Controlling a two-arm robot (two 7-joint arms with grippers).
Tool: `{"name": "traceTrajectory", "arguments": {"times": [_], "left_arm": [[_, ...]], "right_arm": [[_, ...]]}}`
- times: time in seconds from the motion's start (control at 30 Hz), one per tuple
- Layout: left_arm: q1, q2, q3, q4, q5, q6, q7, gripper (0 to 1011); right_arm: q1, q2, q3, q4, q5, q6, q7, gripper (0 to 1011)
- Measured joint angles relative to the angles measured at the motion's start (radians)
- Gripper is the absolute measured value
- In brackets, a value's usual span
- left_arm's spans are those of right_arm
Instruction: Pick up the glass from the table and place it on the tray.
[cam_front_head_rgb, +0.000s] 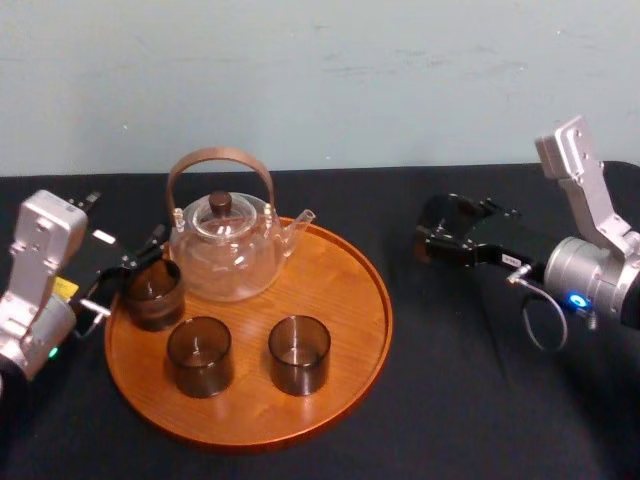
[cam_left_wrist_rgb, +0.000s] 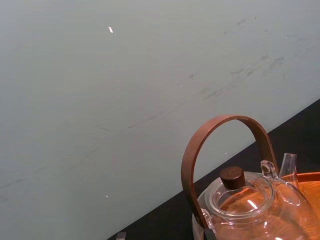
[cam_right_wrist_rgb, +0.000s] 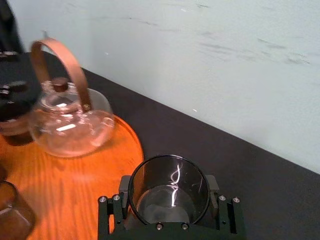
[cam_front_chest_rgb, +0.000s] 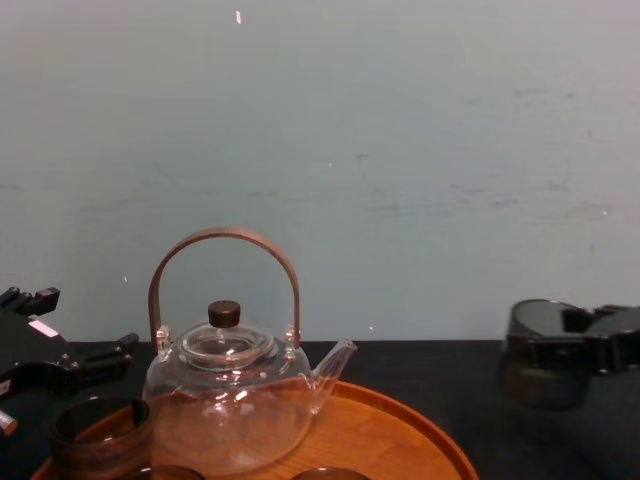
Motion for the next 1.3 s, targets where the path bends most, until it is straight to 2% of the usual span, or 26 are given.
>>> {"name": "traceTrajectory", "arguments": {"times": [0.33, 0.7, 1.3], "left_arm": [[0.0, 0.0, 0.0, 0.0, 0.0, 0.0, 0.0, 1002], [0.0, 0.0, 0.0, 0.0, 0.0, 0.0, 0.0, 1001], [0.0, 0.0, 0.0, 0.0, 0.0, 0.0, 0.0, 1001]], "right_arm": [[0.052, -0.045, -0.081, 0.028, -0.001, -0.023, 0.035, 905], [0.085, -0.091, -0.146, 0.052, 0.0, -0.04, 0.057, 905], [0.113, -0.107, -0.239, 0.1, -0.018, -0.064, 0.115, 905]]}}
